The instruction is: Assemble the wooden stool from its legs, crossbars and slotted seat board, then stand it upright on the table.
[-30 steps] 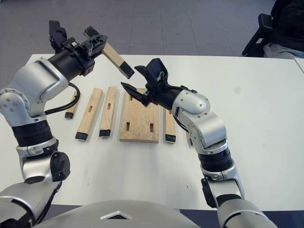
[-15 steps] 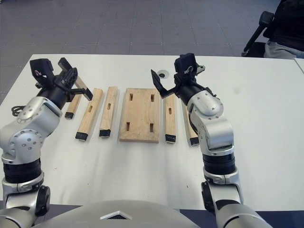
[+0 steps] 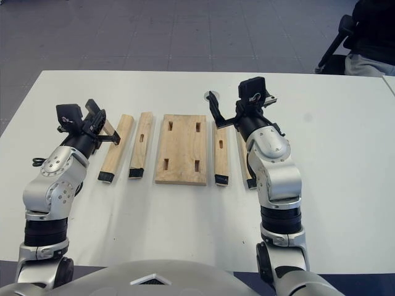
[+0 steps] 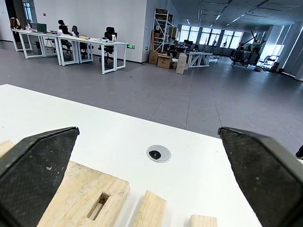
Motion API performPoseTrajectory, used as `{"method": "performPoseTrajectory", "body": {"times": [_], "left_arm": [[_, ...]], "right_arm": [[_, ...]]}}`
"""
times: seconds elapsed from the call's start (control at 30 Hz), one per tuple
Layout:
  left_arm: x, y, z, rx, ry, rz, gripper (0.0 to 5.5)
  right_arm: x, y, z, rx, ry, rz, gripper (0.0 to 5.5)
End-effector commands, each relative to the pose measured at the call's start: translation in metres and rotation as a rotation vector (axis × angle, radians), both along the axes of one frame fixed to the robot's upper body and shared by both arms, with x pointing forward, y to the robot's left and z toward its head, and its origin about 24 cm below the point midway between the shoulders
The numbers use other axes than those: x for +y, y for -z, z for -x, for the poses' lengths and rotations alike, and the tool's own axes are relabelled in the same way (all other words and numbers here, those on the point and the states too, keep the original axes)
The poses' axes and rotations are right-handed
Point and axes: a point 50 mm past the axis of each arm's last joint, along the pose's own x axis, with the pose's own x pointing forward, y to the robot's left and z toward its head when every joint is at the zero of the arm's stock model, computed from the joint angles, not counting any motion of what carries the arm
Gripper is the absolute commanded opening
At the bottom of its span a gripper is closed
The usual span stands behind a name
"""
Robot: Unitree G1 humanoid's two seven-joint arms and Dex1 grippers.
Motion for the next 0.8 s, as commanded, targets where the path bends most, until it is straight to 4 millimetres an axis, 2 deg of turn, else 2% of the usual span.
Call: {"method": "performPoseTrajectory", "body": {"times": [0.03, 0.23, 0.47, 0.67, 0.8], "left_arm": [[0.003, 0.004, -0.004, -0.012, -0.002, -0.013, 0.42], [0.011, 0.007, -0.009, -0.023, -0.007, -0.030, 0.42], [0.004, 0.016, -0.011, -0.016, 0.014, -0.015, 0.42], [0.010, 0.036, 0.000, 0.041, -0.003, -0.034, 0.42], [0.012, 0.032, 0.000, 0.025, -0.010, -0.040, 0.42]], "right_arm": [[0.002, -0.005, 0.000, -0.015, -0.007, -0.003, 5.50], [0.003, -0.006, -0.001, -0.018, -0.020, 0.003, 5.50], [0.005, -0.007, -0.001, -0.020, -0.029, 0.005, 5.50], [0.005, -0.010, -0.001, -0.029, -0.031, 0.007, 5.50], [0.004, -0.009, 0.000, -0.031, -0.022, 0.007, 5.50]]}}
